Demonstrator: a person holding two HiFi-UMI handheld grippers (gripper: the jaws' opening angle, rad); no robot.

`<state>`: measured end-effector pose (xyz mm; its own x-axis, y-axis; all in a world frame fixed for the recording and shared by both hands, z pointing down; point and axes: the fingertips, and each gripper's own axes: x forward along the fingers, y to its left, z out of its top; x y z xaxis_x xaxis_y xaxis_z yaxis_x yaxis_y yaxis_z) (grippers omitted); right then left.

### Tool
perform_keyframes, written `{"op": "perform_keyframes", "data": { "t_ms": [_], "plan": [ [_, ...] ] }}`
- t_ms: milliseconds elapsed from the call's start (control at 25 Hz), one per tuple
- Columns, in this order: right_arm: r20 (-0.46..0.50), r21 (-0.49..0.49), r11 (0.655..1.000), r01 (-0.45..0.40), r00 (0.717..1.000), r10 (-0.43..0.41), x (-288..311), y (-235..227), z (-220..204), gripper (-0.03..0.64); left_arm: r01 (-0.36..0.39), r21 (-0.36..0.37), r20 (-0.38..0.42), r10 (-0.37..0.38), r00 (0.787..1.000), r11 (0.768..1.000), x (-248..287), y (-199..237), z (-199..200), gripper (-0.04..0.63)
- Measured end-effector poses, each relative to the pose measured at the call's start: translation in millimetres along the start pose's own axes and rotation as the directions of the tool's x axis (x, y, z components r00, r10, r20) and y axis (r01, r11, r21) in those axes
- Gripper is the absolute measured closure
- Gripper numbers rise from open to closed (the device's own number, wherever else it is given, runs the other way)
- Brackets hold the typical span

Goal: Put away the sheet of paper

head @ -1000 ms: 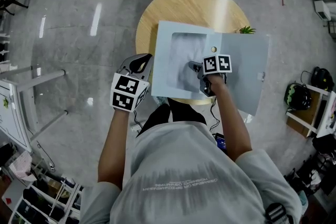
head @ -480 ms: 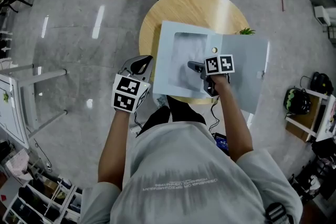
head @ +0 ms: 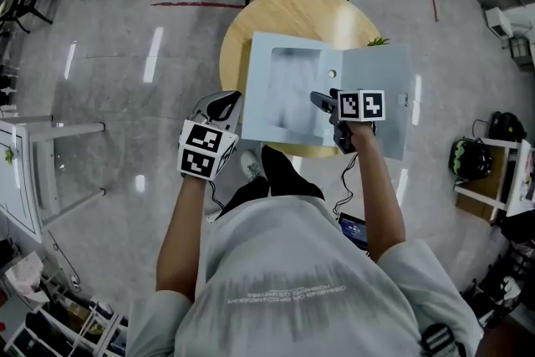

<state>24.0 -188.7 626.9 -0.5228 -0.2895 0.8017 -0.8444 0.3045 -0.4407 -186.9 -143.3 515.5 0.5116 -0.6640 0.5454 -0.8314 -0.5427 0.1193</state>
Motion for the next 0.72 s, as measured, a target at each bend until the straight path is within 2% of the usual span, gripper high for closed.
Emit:
{"op": "perform_keyframes", "data": {
  "t_ms": [160,320,480,600,720],
  "plan": [
    [0.11,-0.062,0.997,0.038,0.993,-0.031,-47,12,12,0.313,-0.008,0.031,0.043,0.007,0.999,0.999,-16,-7,14,0.577],
    [0.264,-0.132,0.986,0.105,0.962,-0.068,-106,27,35,0.43,-0.013,0.068,0.101,0.006,0.995,0.998,-24,-12,41,0.577],
    [0.443,-0.172,0.98,0.096,0.896,-0.01,-174,52,64,0.565,-0.029,0.101,0.169,0.011,0.985,0.994,-29,-16,80,0.577],
    [0.547,-0.215,0.973,0.086,0.836,0.047,-225,65,81,0.588,-0.055,0.146,0.215,0.023,0.976,0.988,-34,-25,113,0.577],
    [0.606,-0.278,0.944,0.179,0.795,0.028,-267,64,93,0.589,-0.091,0.199,0.251,0.039,0.967,0.976,-39,-37,146,0.577]
  ]
}}
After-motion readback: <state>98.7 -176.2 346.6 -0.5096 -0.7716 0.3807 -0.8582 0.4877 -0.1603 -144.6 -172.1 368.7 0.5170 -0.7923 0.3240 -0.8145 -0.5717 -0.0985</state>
